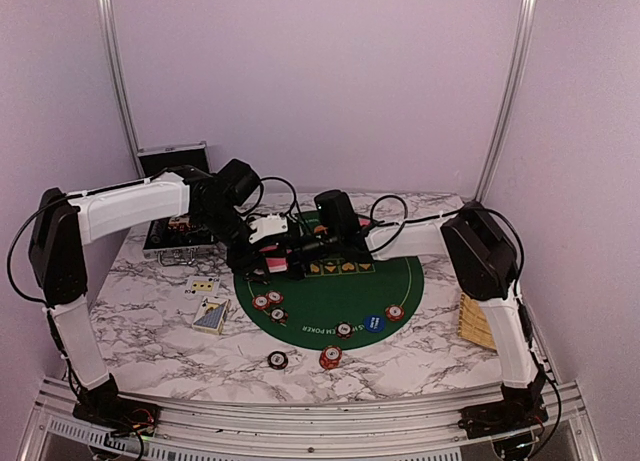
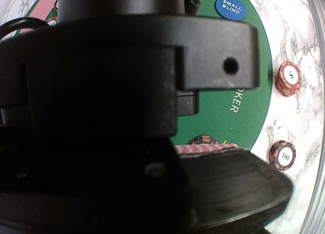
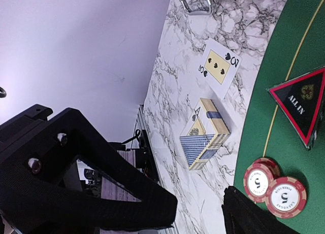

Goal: Distribute texas hold em gaming equipment

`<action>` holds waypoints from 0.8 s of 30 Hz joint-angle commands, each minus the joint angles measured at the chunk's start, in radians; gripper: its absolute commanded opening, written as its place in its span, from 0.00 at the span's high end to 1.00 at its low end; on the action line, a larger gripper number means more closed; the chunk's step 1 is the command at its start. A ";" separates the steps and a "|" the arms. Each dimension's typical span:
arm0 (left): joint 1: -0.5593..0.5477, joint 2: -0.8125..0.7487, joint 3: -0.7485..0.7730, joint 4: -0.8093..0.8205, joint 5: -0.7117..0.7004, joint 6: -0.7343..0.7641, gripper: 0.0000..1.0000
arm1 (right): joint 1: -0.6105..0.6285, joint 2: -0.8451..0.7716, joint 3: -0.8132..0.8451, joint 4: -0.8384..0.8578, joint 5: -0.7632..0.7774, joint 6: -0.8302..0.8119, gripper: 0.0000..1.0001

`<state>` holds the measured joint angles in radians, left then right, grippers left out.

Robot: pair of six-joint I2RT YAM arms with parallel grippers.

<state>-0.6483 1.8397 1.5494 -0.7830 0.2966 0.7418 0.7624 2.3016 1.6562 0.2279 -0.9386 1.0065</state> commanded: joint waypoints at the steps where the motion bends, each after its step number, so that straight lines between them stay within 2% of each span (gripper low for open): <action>1: -0.005 -0.020 0.029 -0.009 0.027 0.014 1.00 | 0.000 -0.001 0.036 -0.078 0.003 -0.055 0.16; 10: -0.005 -0.044 0.023 -0.016 0.026 0.022 1.00 | -0.043 -0.084 -0.046 -0.191 0.051 -0.150 0.20; 24: -0.005 -0.049 0.009 -0.028 -0.002 0.030 1.00 | -0.054 -0.172 -0.107 -0.187 0.032 -0.159 0.27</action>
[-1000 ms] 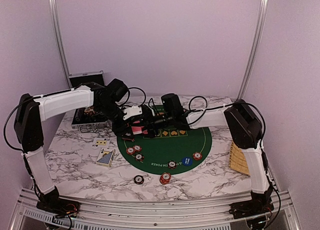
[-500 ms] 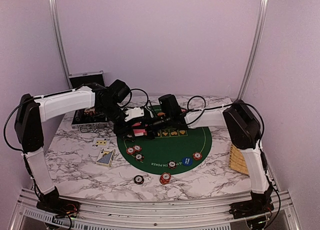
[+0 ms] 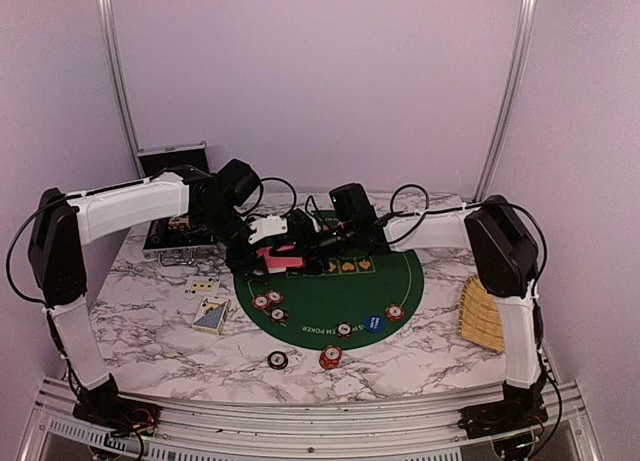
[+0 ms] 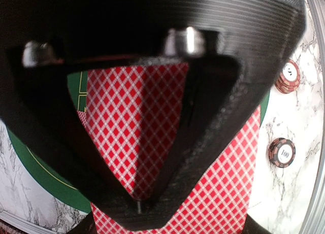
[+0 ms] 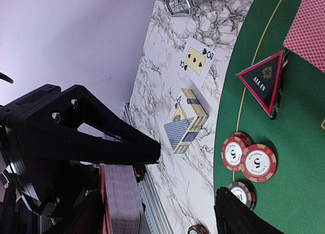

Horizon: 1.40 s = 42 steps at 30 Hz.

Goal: Distribute texas hold em gaming equipment

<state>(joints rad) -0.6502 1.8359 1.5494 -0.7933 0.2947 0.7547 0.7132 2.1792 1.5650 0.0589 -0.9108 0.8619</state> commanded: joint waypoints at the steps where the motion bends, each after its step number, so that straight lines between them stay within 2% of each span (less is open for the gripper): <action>1: -0.003 -0.046 0.007 -0.018 -0.002 0.018 1.00 | -0.007 -0.055 -0.020 -0.014 0.000 -0.012 0.27; 9: -0.003 -0.040 0.000 -0.018 -0.015 0.026 1.00 | -0.011 -0.101 -0.072 0.069 -0.038 0.071 0.27; 13: -0.002 -0.039 -0.005 -0.018 -0.021 0.032 1.00 | -0.021 -0.132 -0.080 0.059 -0.032 0.065 0.33; 17: -0.003 -0.040 -0.001 -0.018 -0.019 0.032 1.00 | -0.024 -0.132 -0.074 0.045 -0.033 0.063 0.43; 24: -0.003 -0.037 0.001 -0.018 -0.021 0.036 1.00 | -0.026 -0.133 -0.070 0.003 -0.032 0.040 0.68; 35: 0.000 -0.039 -0.015 -0.018 -0.045 0.046 1.00 | -0.050 -0.172 -0.100 -0.051 -0.033 0.001 0.95; 42: 0.004 -0.044 -0.023 -0.021 -0.052 0.048 1.00 | -0.104 -0.240 -0.174 -0.098 -0.024 -0.041 1.00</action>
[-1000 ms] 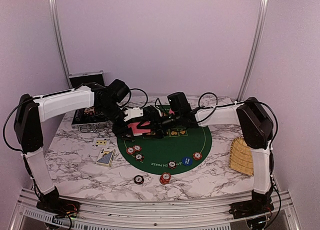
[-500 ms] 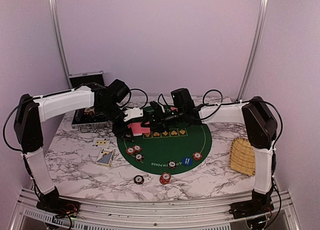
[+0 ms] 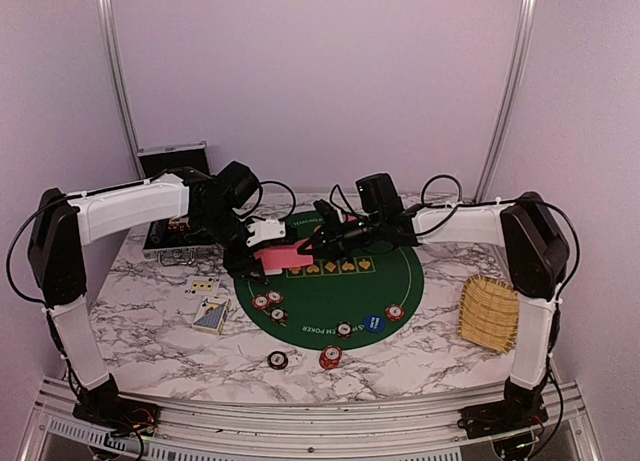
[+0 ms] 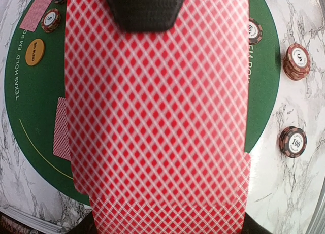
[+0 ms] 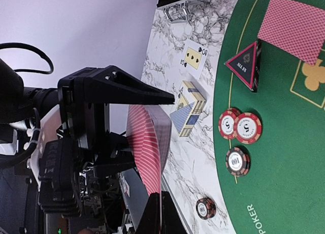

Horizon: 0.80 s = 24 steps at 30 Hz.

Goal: Distribute texas hold em gaming equipment

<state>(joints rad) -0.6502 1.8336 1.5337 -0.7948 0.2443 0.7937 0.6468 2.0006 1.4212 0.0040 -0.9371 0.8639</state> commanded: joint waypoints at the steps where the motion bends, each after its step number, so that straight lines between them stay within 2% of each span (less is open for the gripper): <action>1: 0.005 -0.042 -0.007 -0.020 -0.003 0.010 1.00 | -0.047 -0.070 -0.042 -0.049 0.002 -0.048 1.00; 13: 0.009 -0.051 -0.006 -0.038 0.003 0.011 1.00 | -0.154 -0.134 -0.241 -0.155 0.045 -0.201 1.00; 24: 0.008 -0.060 -0.009 -0.044 0.007 0.006 1.00 | -0.158 -0.086 -0.225 -0.310 0.133 -0.339 1.00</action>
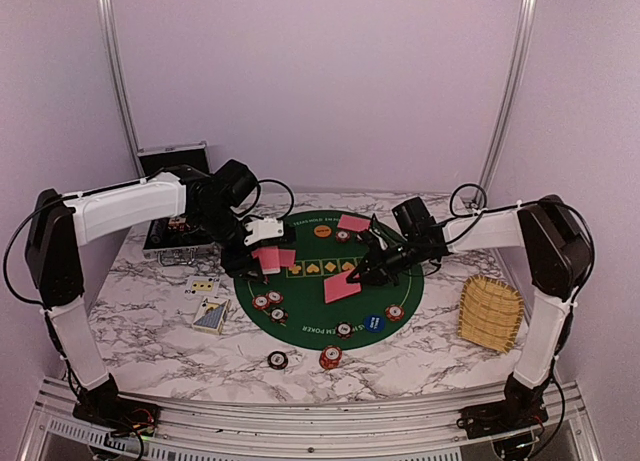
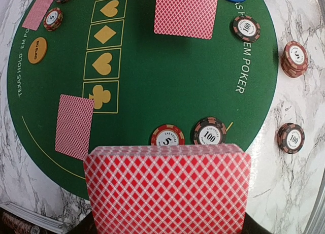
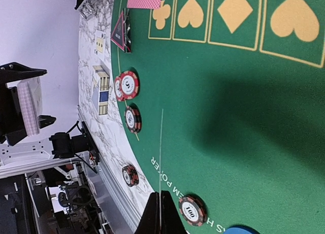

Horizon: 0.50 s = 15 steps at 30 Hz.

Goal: Distribute texas hold em gaming equipment

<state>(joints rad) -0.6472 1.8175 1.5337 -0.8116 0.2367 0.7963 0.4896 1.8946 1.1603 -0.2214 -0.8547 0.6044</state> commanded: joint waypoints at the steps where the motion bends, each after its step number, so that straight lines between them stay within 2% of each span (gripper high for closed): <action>1: 0.005 -0.044 -0.009 -0.026 0.016 0.003 1.00 | 0.000 0.022 0.038 -0.103 0.061 -0.093 1.00; 15: 0.004 -0.043 -0.007 -0.030 0.019 0.001 1.00 | -0.006 0.046 0.056 -0.256 0.286 -0.221 1.00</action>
<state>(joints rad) -0.6472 1.8130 1.5337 -0.8150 0.2371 0.7963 0.4892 1.9293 1.1744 -0.4301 -0.6479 0.4305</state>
